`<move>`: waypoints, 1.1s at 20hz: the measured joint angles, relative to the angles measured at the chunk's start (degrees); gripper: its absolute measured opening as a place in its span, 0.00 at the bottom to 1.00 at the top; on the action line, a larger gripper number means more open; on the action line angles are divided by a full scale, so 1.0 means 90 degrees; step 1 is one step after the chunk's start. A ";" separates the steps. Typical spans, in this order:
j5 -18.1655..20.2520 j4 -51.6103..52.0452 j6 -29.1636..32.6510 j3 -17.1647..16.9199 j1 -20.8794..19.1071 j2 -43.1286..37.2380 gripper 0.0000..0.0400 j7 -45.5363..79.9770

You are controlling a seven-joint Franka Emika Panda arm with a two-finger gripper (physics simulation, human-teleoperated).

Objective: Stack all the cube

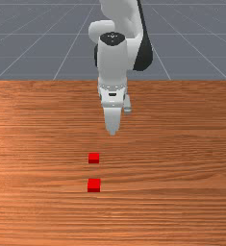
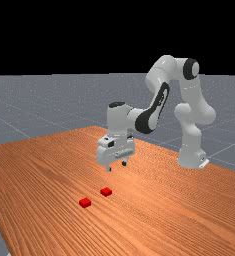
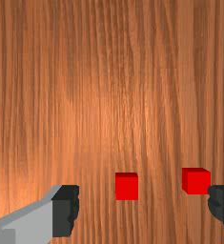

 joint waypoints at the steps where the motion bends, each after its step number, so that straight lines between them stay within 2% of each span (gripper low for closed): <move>1: 0.0000 0.0000 0.0000 0.0000 0.0000 0.0000 0.61 0.0000; 2: 0.0000 0.0000 0.0000 0.0000 0.0000 0.0000 0.37 0.0000; 3: 0.0000 0.0000 0.0000 0.0000 0.0000 0.0000 0.22 0.0000; 5: 0.0000 0.0000 0.0000 0.0000 0.0000 0.0000 0.08 0.0000; 6: 0.0000 0.0140 -0.0192 0.0000 0.0001 0.0087 0.44 0.0000; 7: 0.0000 0.0143 -0.0167 0.0000 0.0001 0.0126 0.66 0.0000; 8: 0.0000 0.0154 -0.0147 0.0001 0.0001 0.0172 0.79 0.0000; 9: 0.0002 0.0098 -0.0066 -0.0002 -0.0011 0.0164 0.88 -0.0031; 11: -0.0096 0.0017 0.0072 -0.0059 0.0002 0.0130 0.95 0.0011; 13: -0.0013 0.0020 0.0071 -0.0015 -0.0101 0.0132 0.98 -0.0252; 17: -0.0205 0.0028 0.0074 -0.0164 -0.0089 0.0138 1.00 -0.0108; 22: -0.0031 0.0052 0.0065 -0.0120 -0.0308 0.0153 1.00 -0.0511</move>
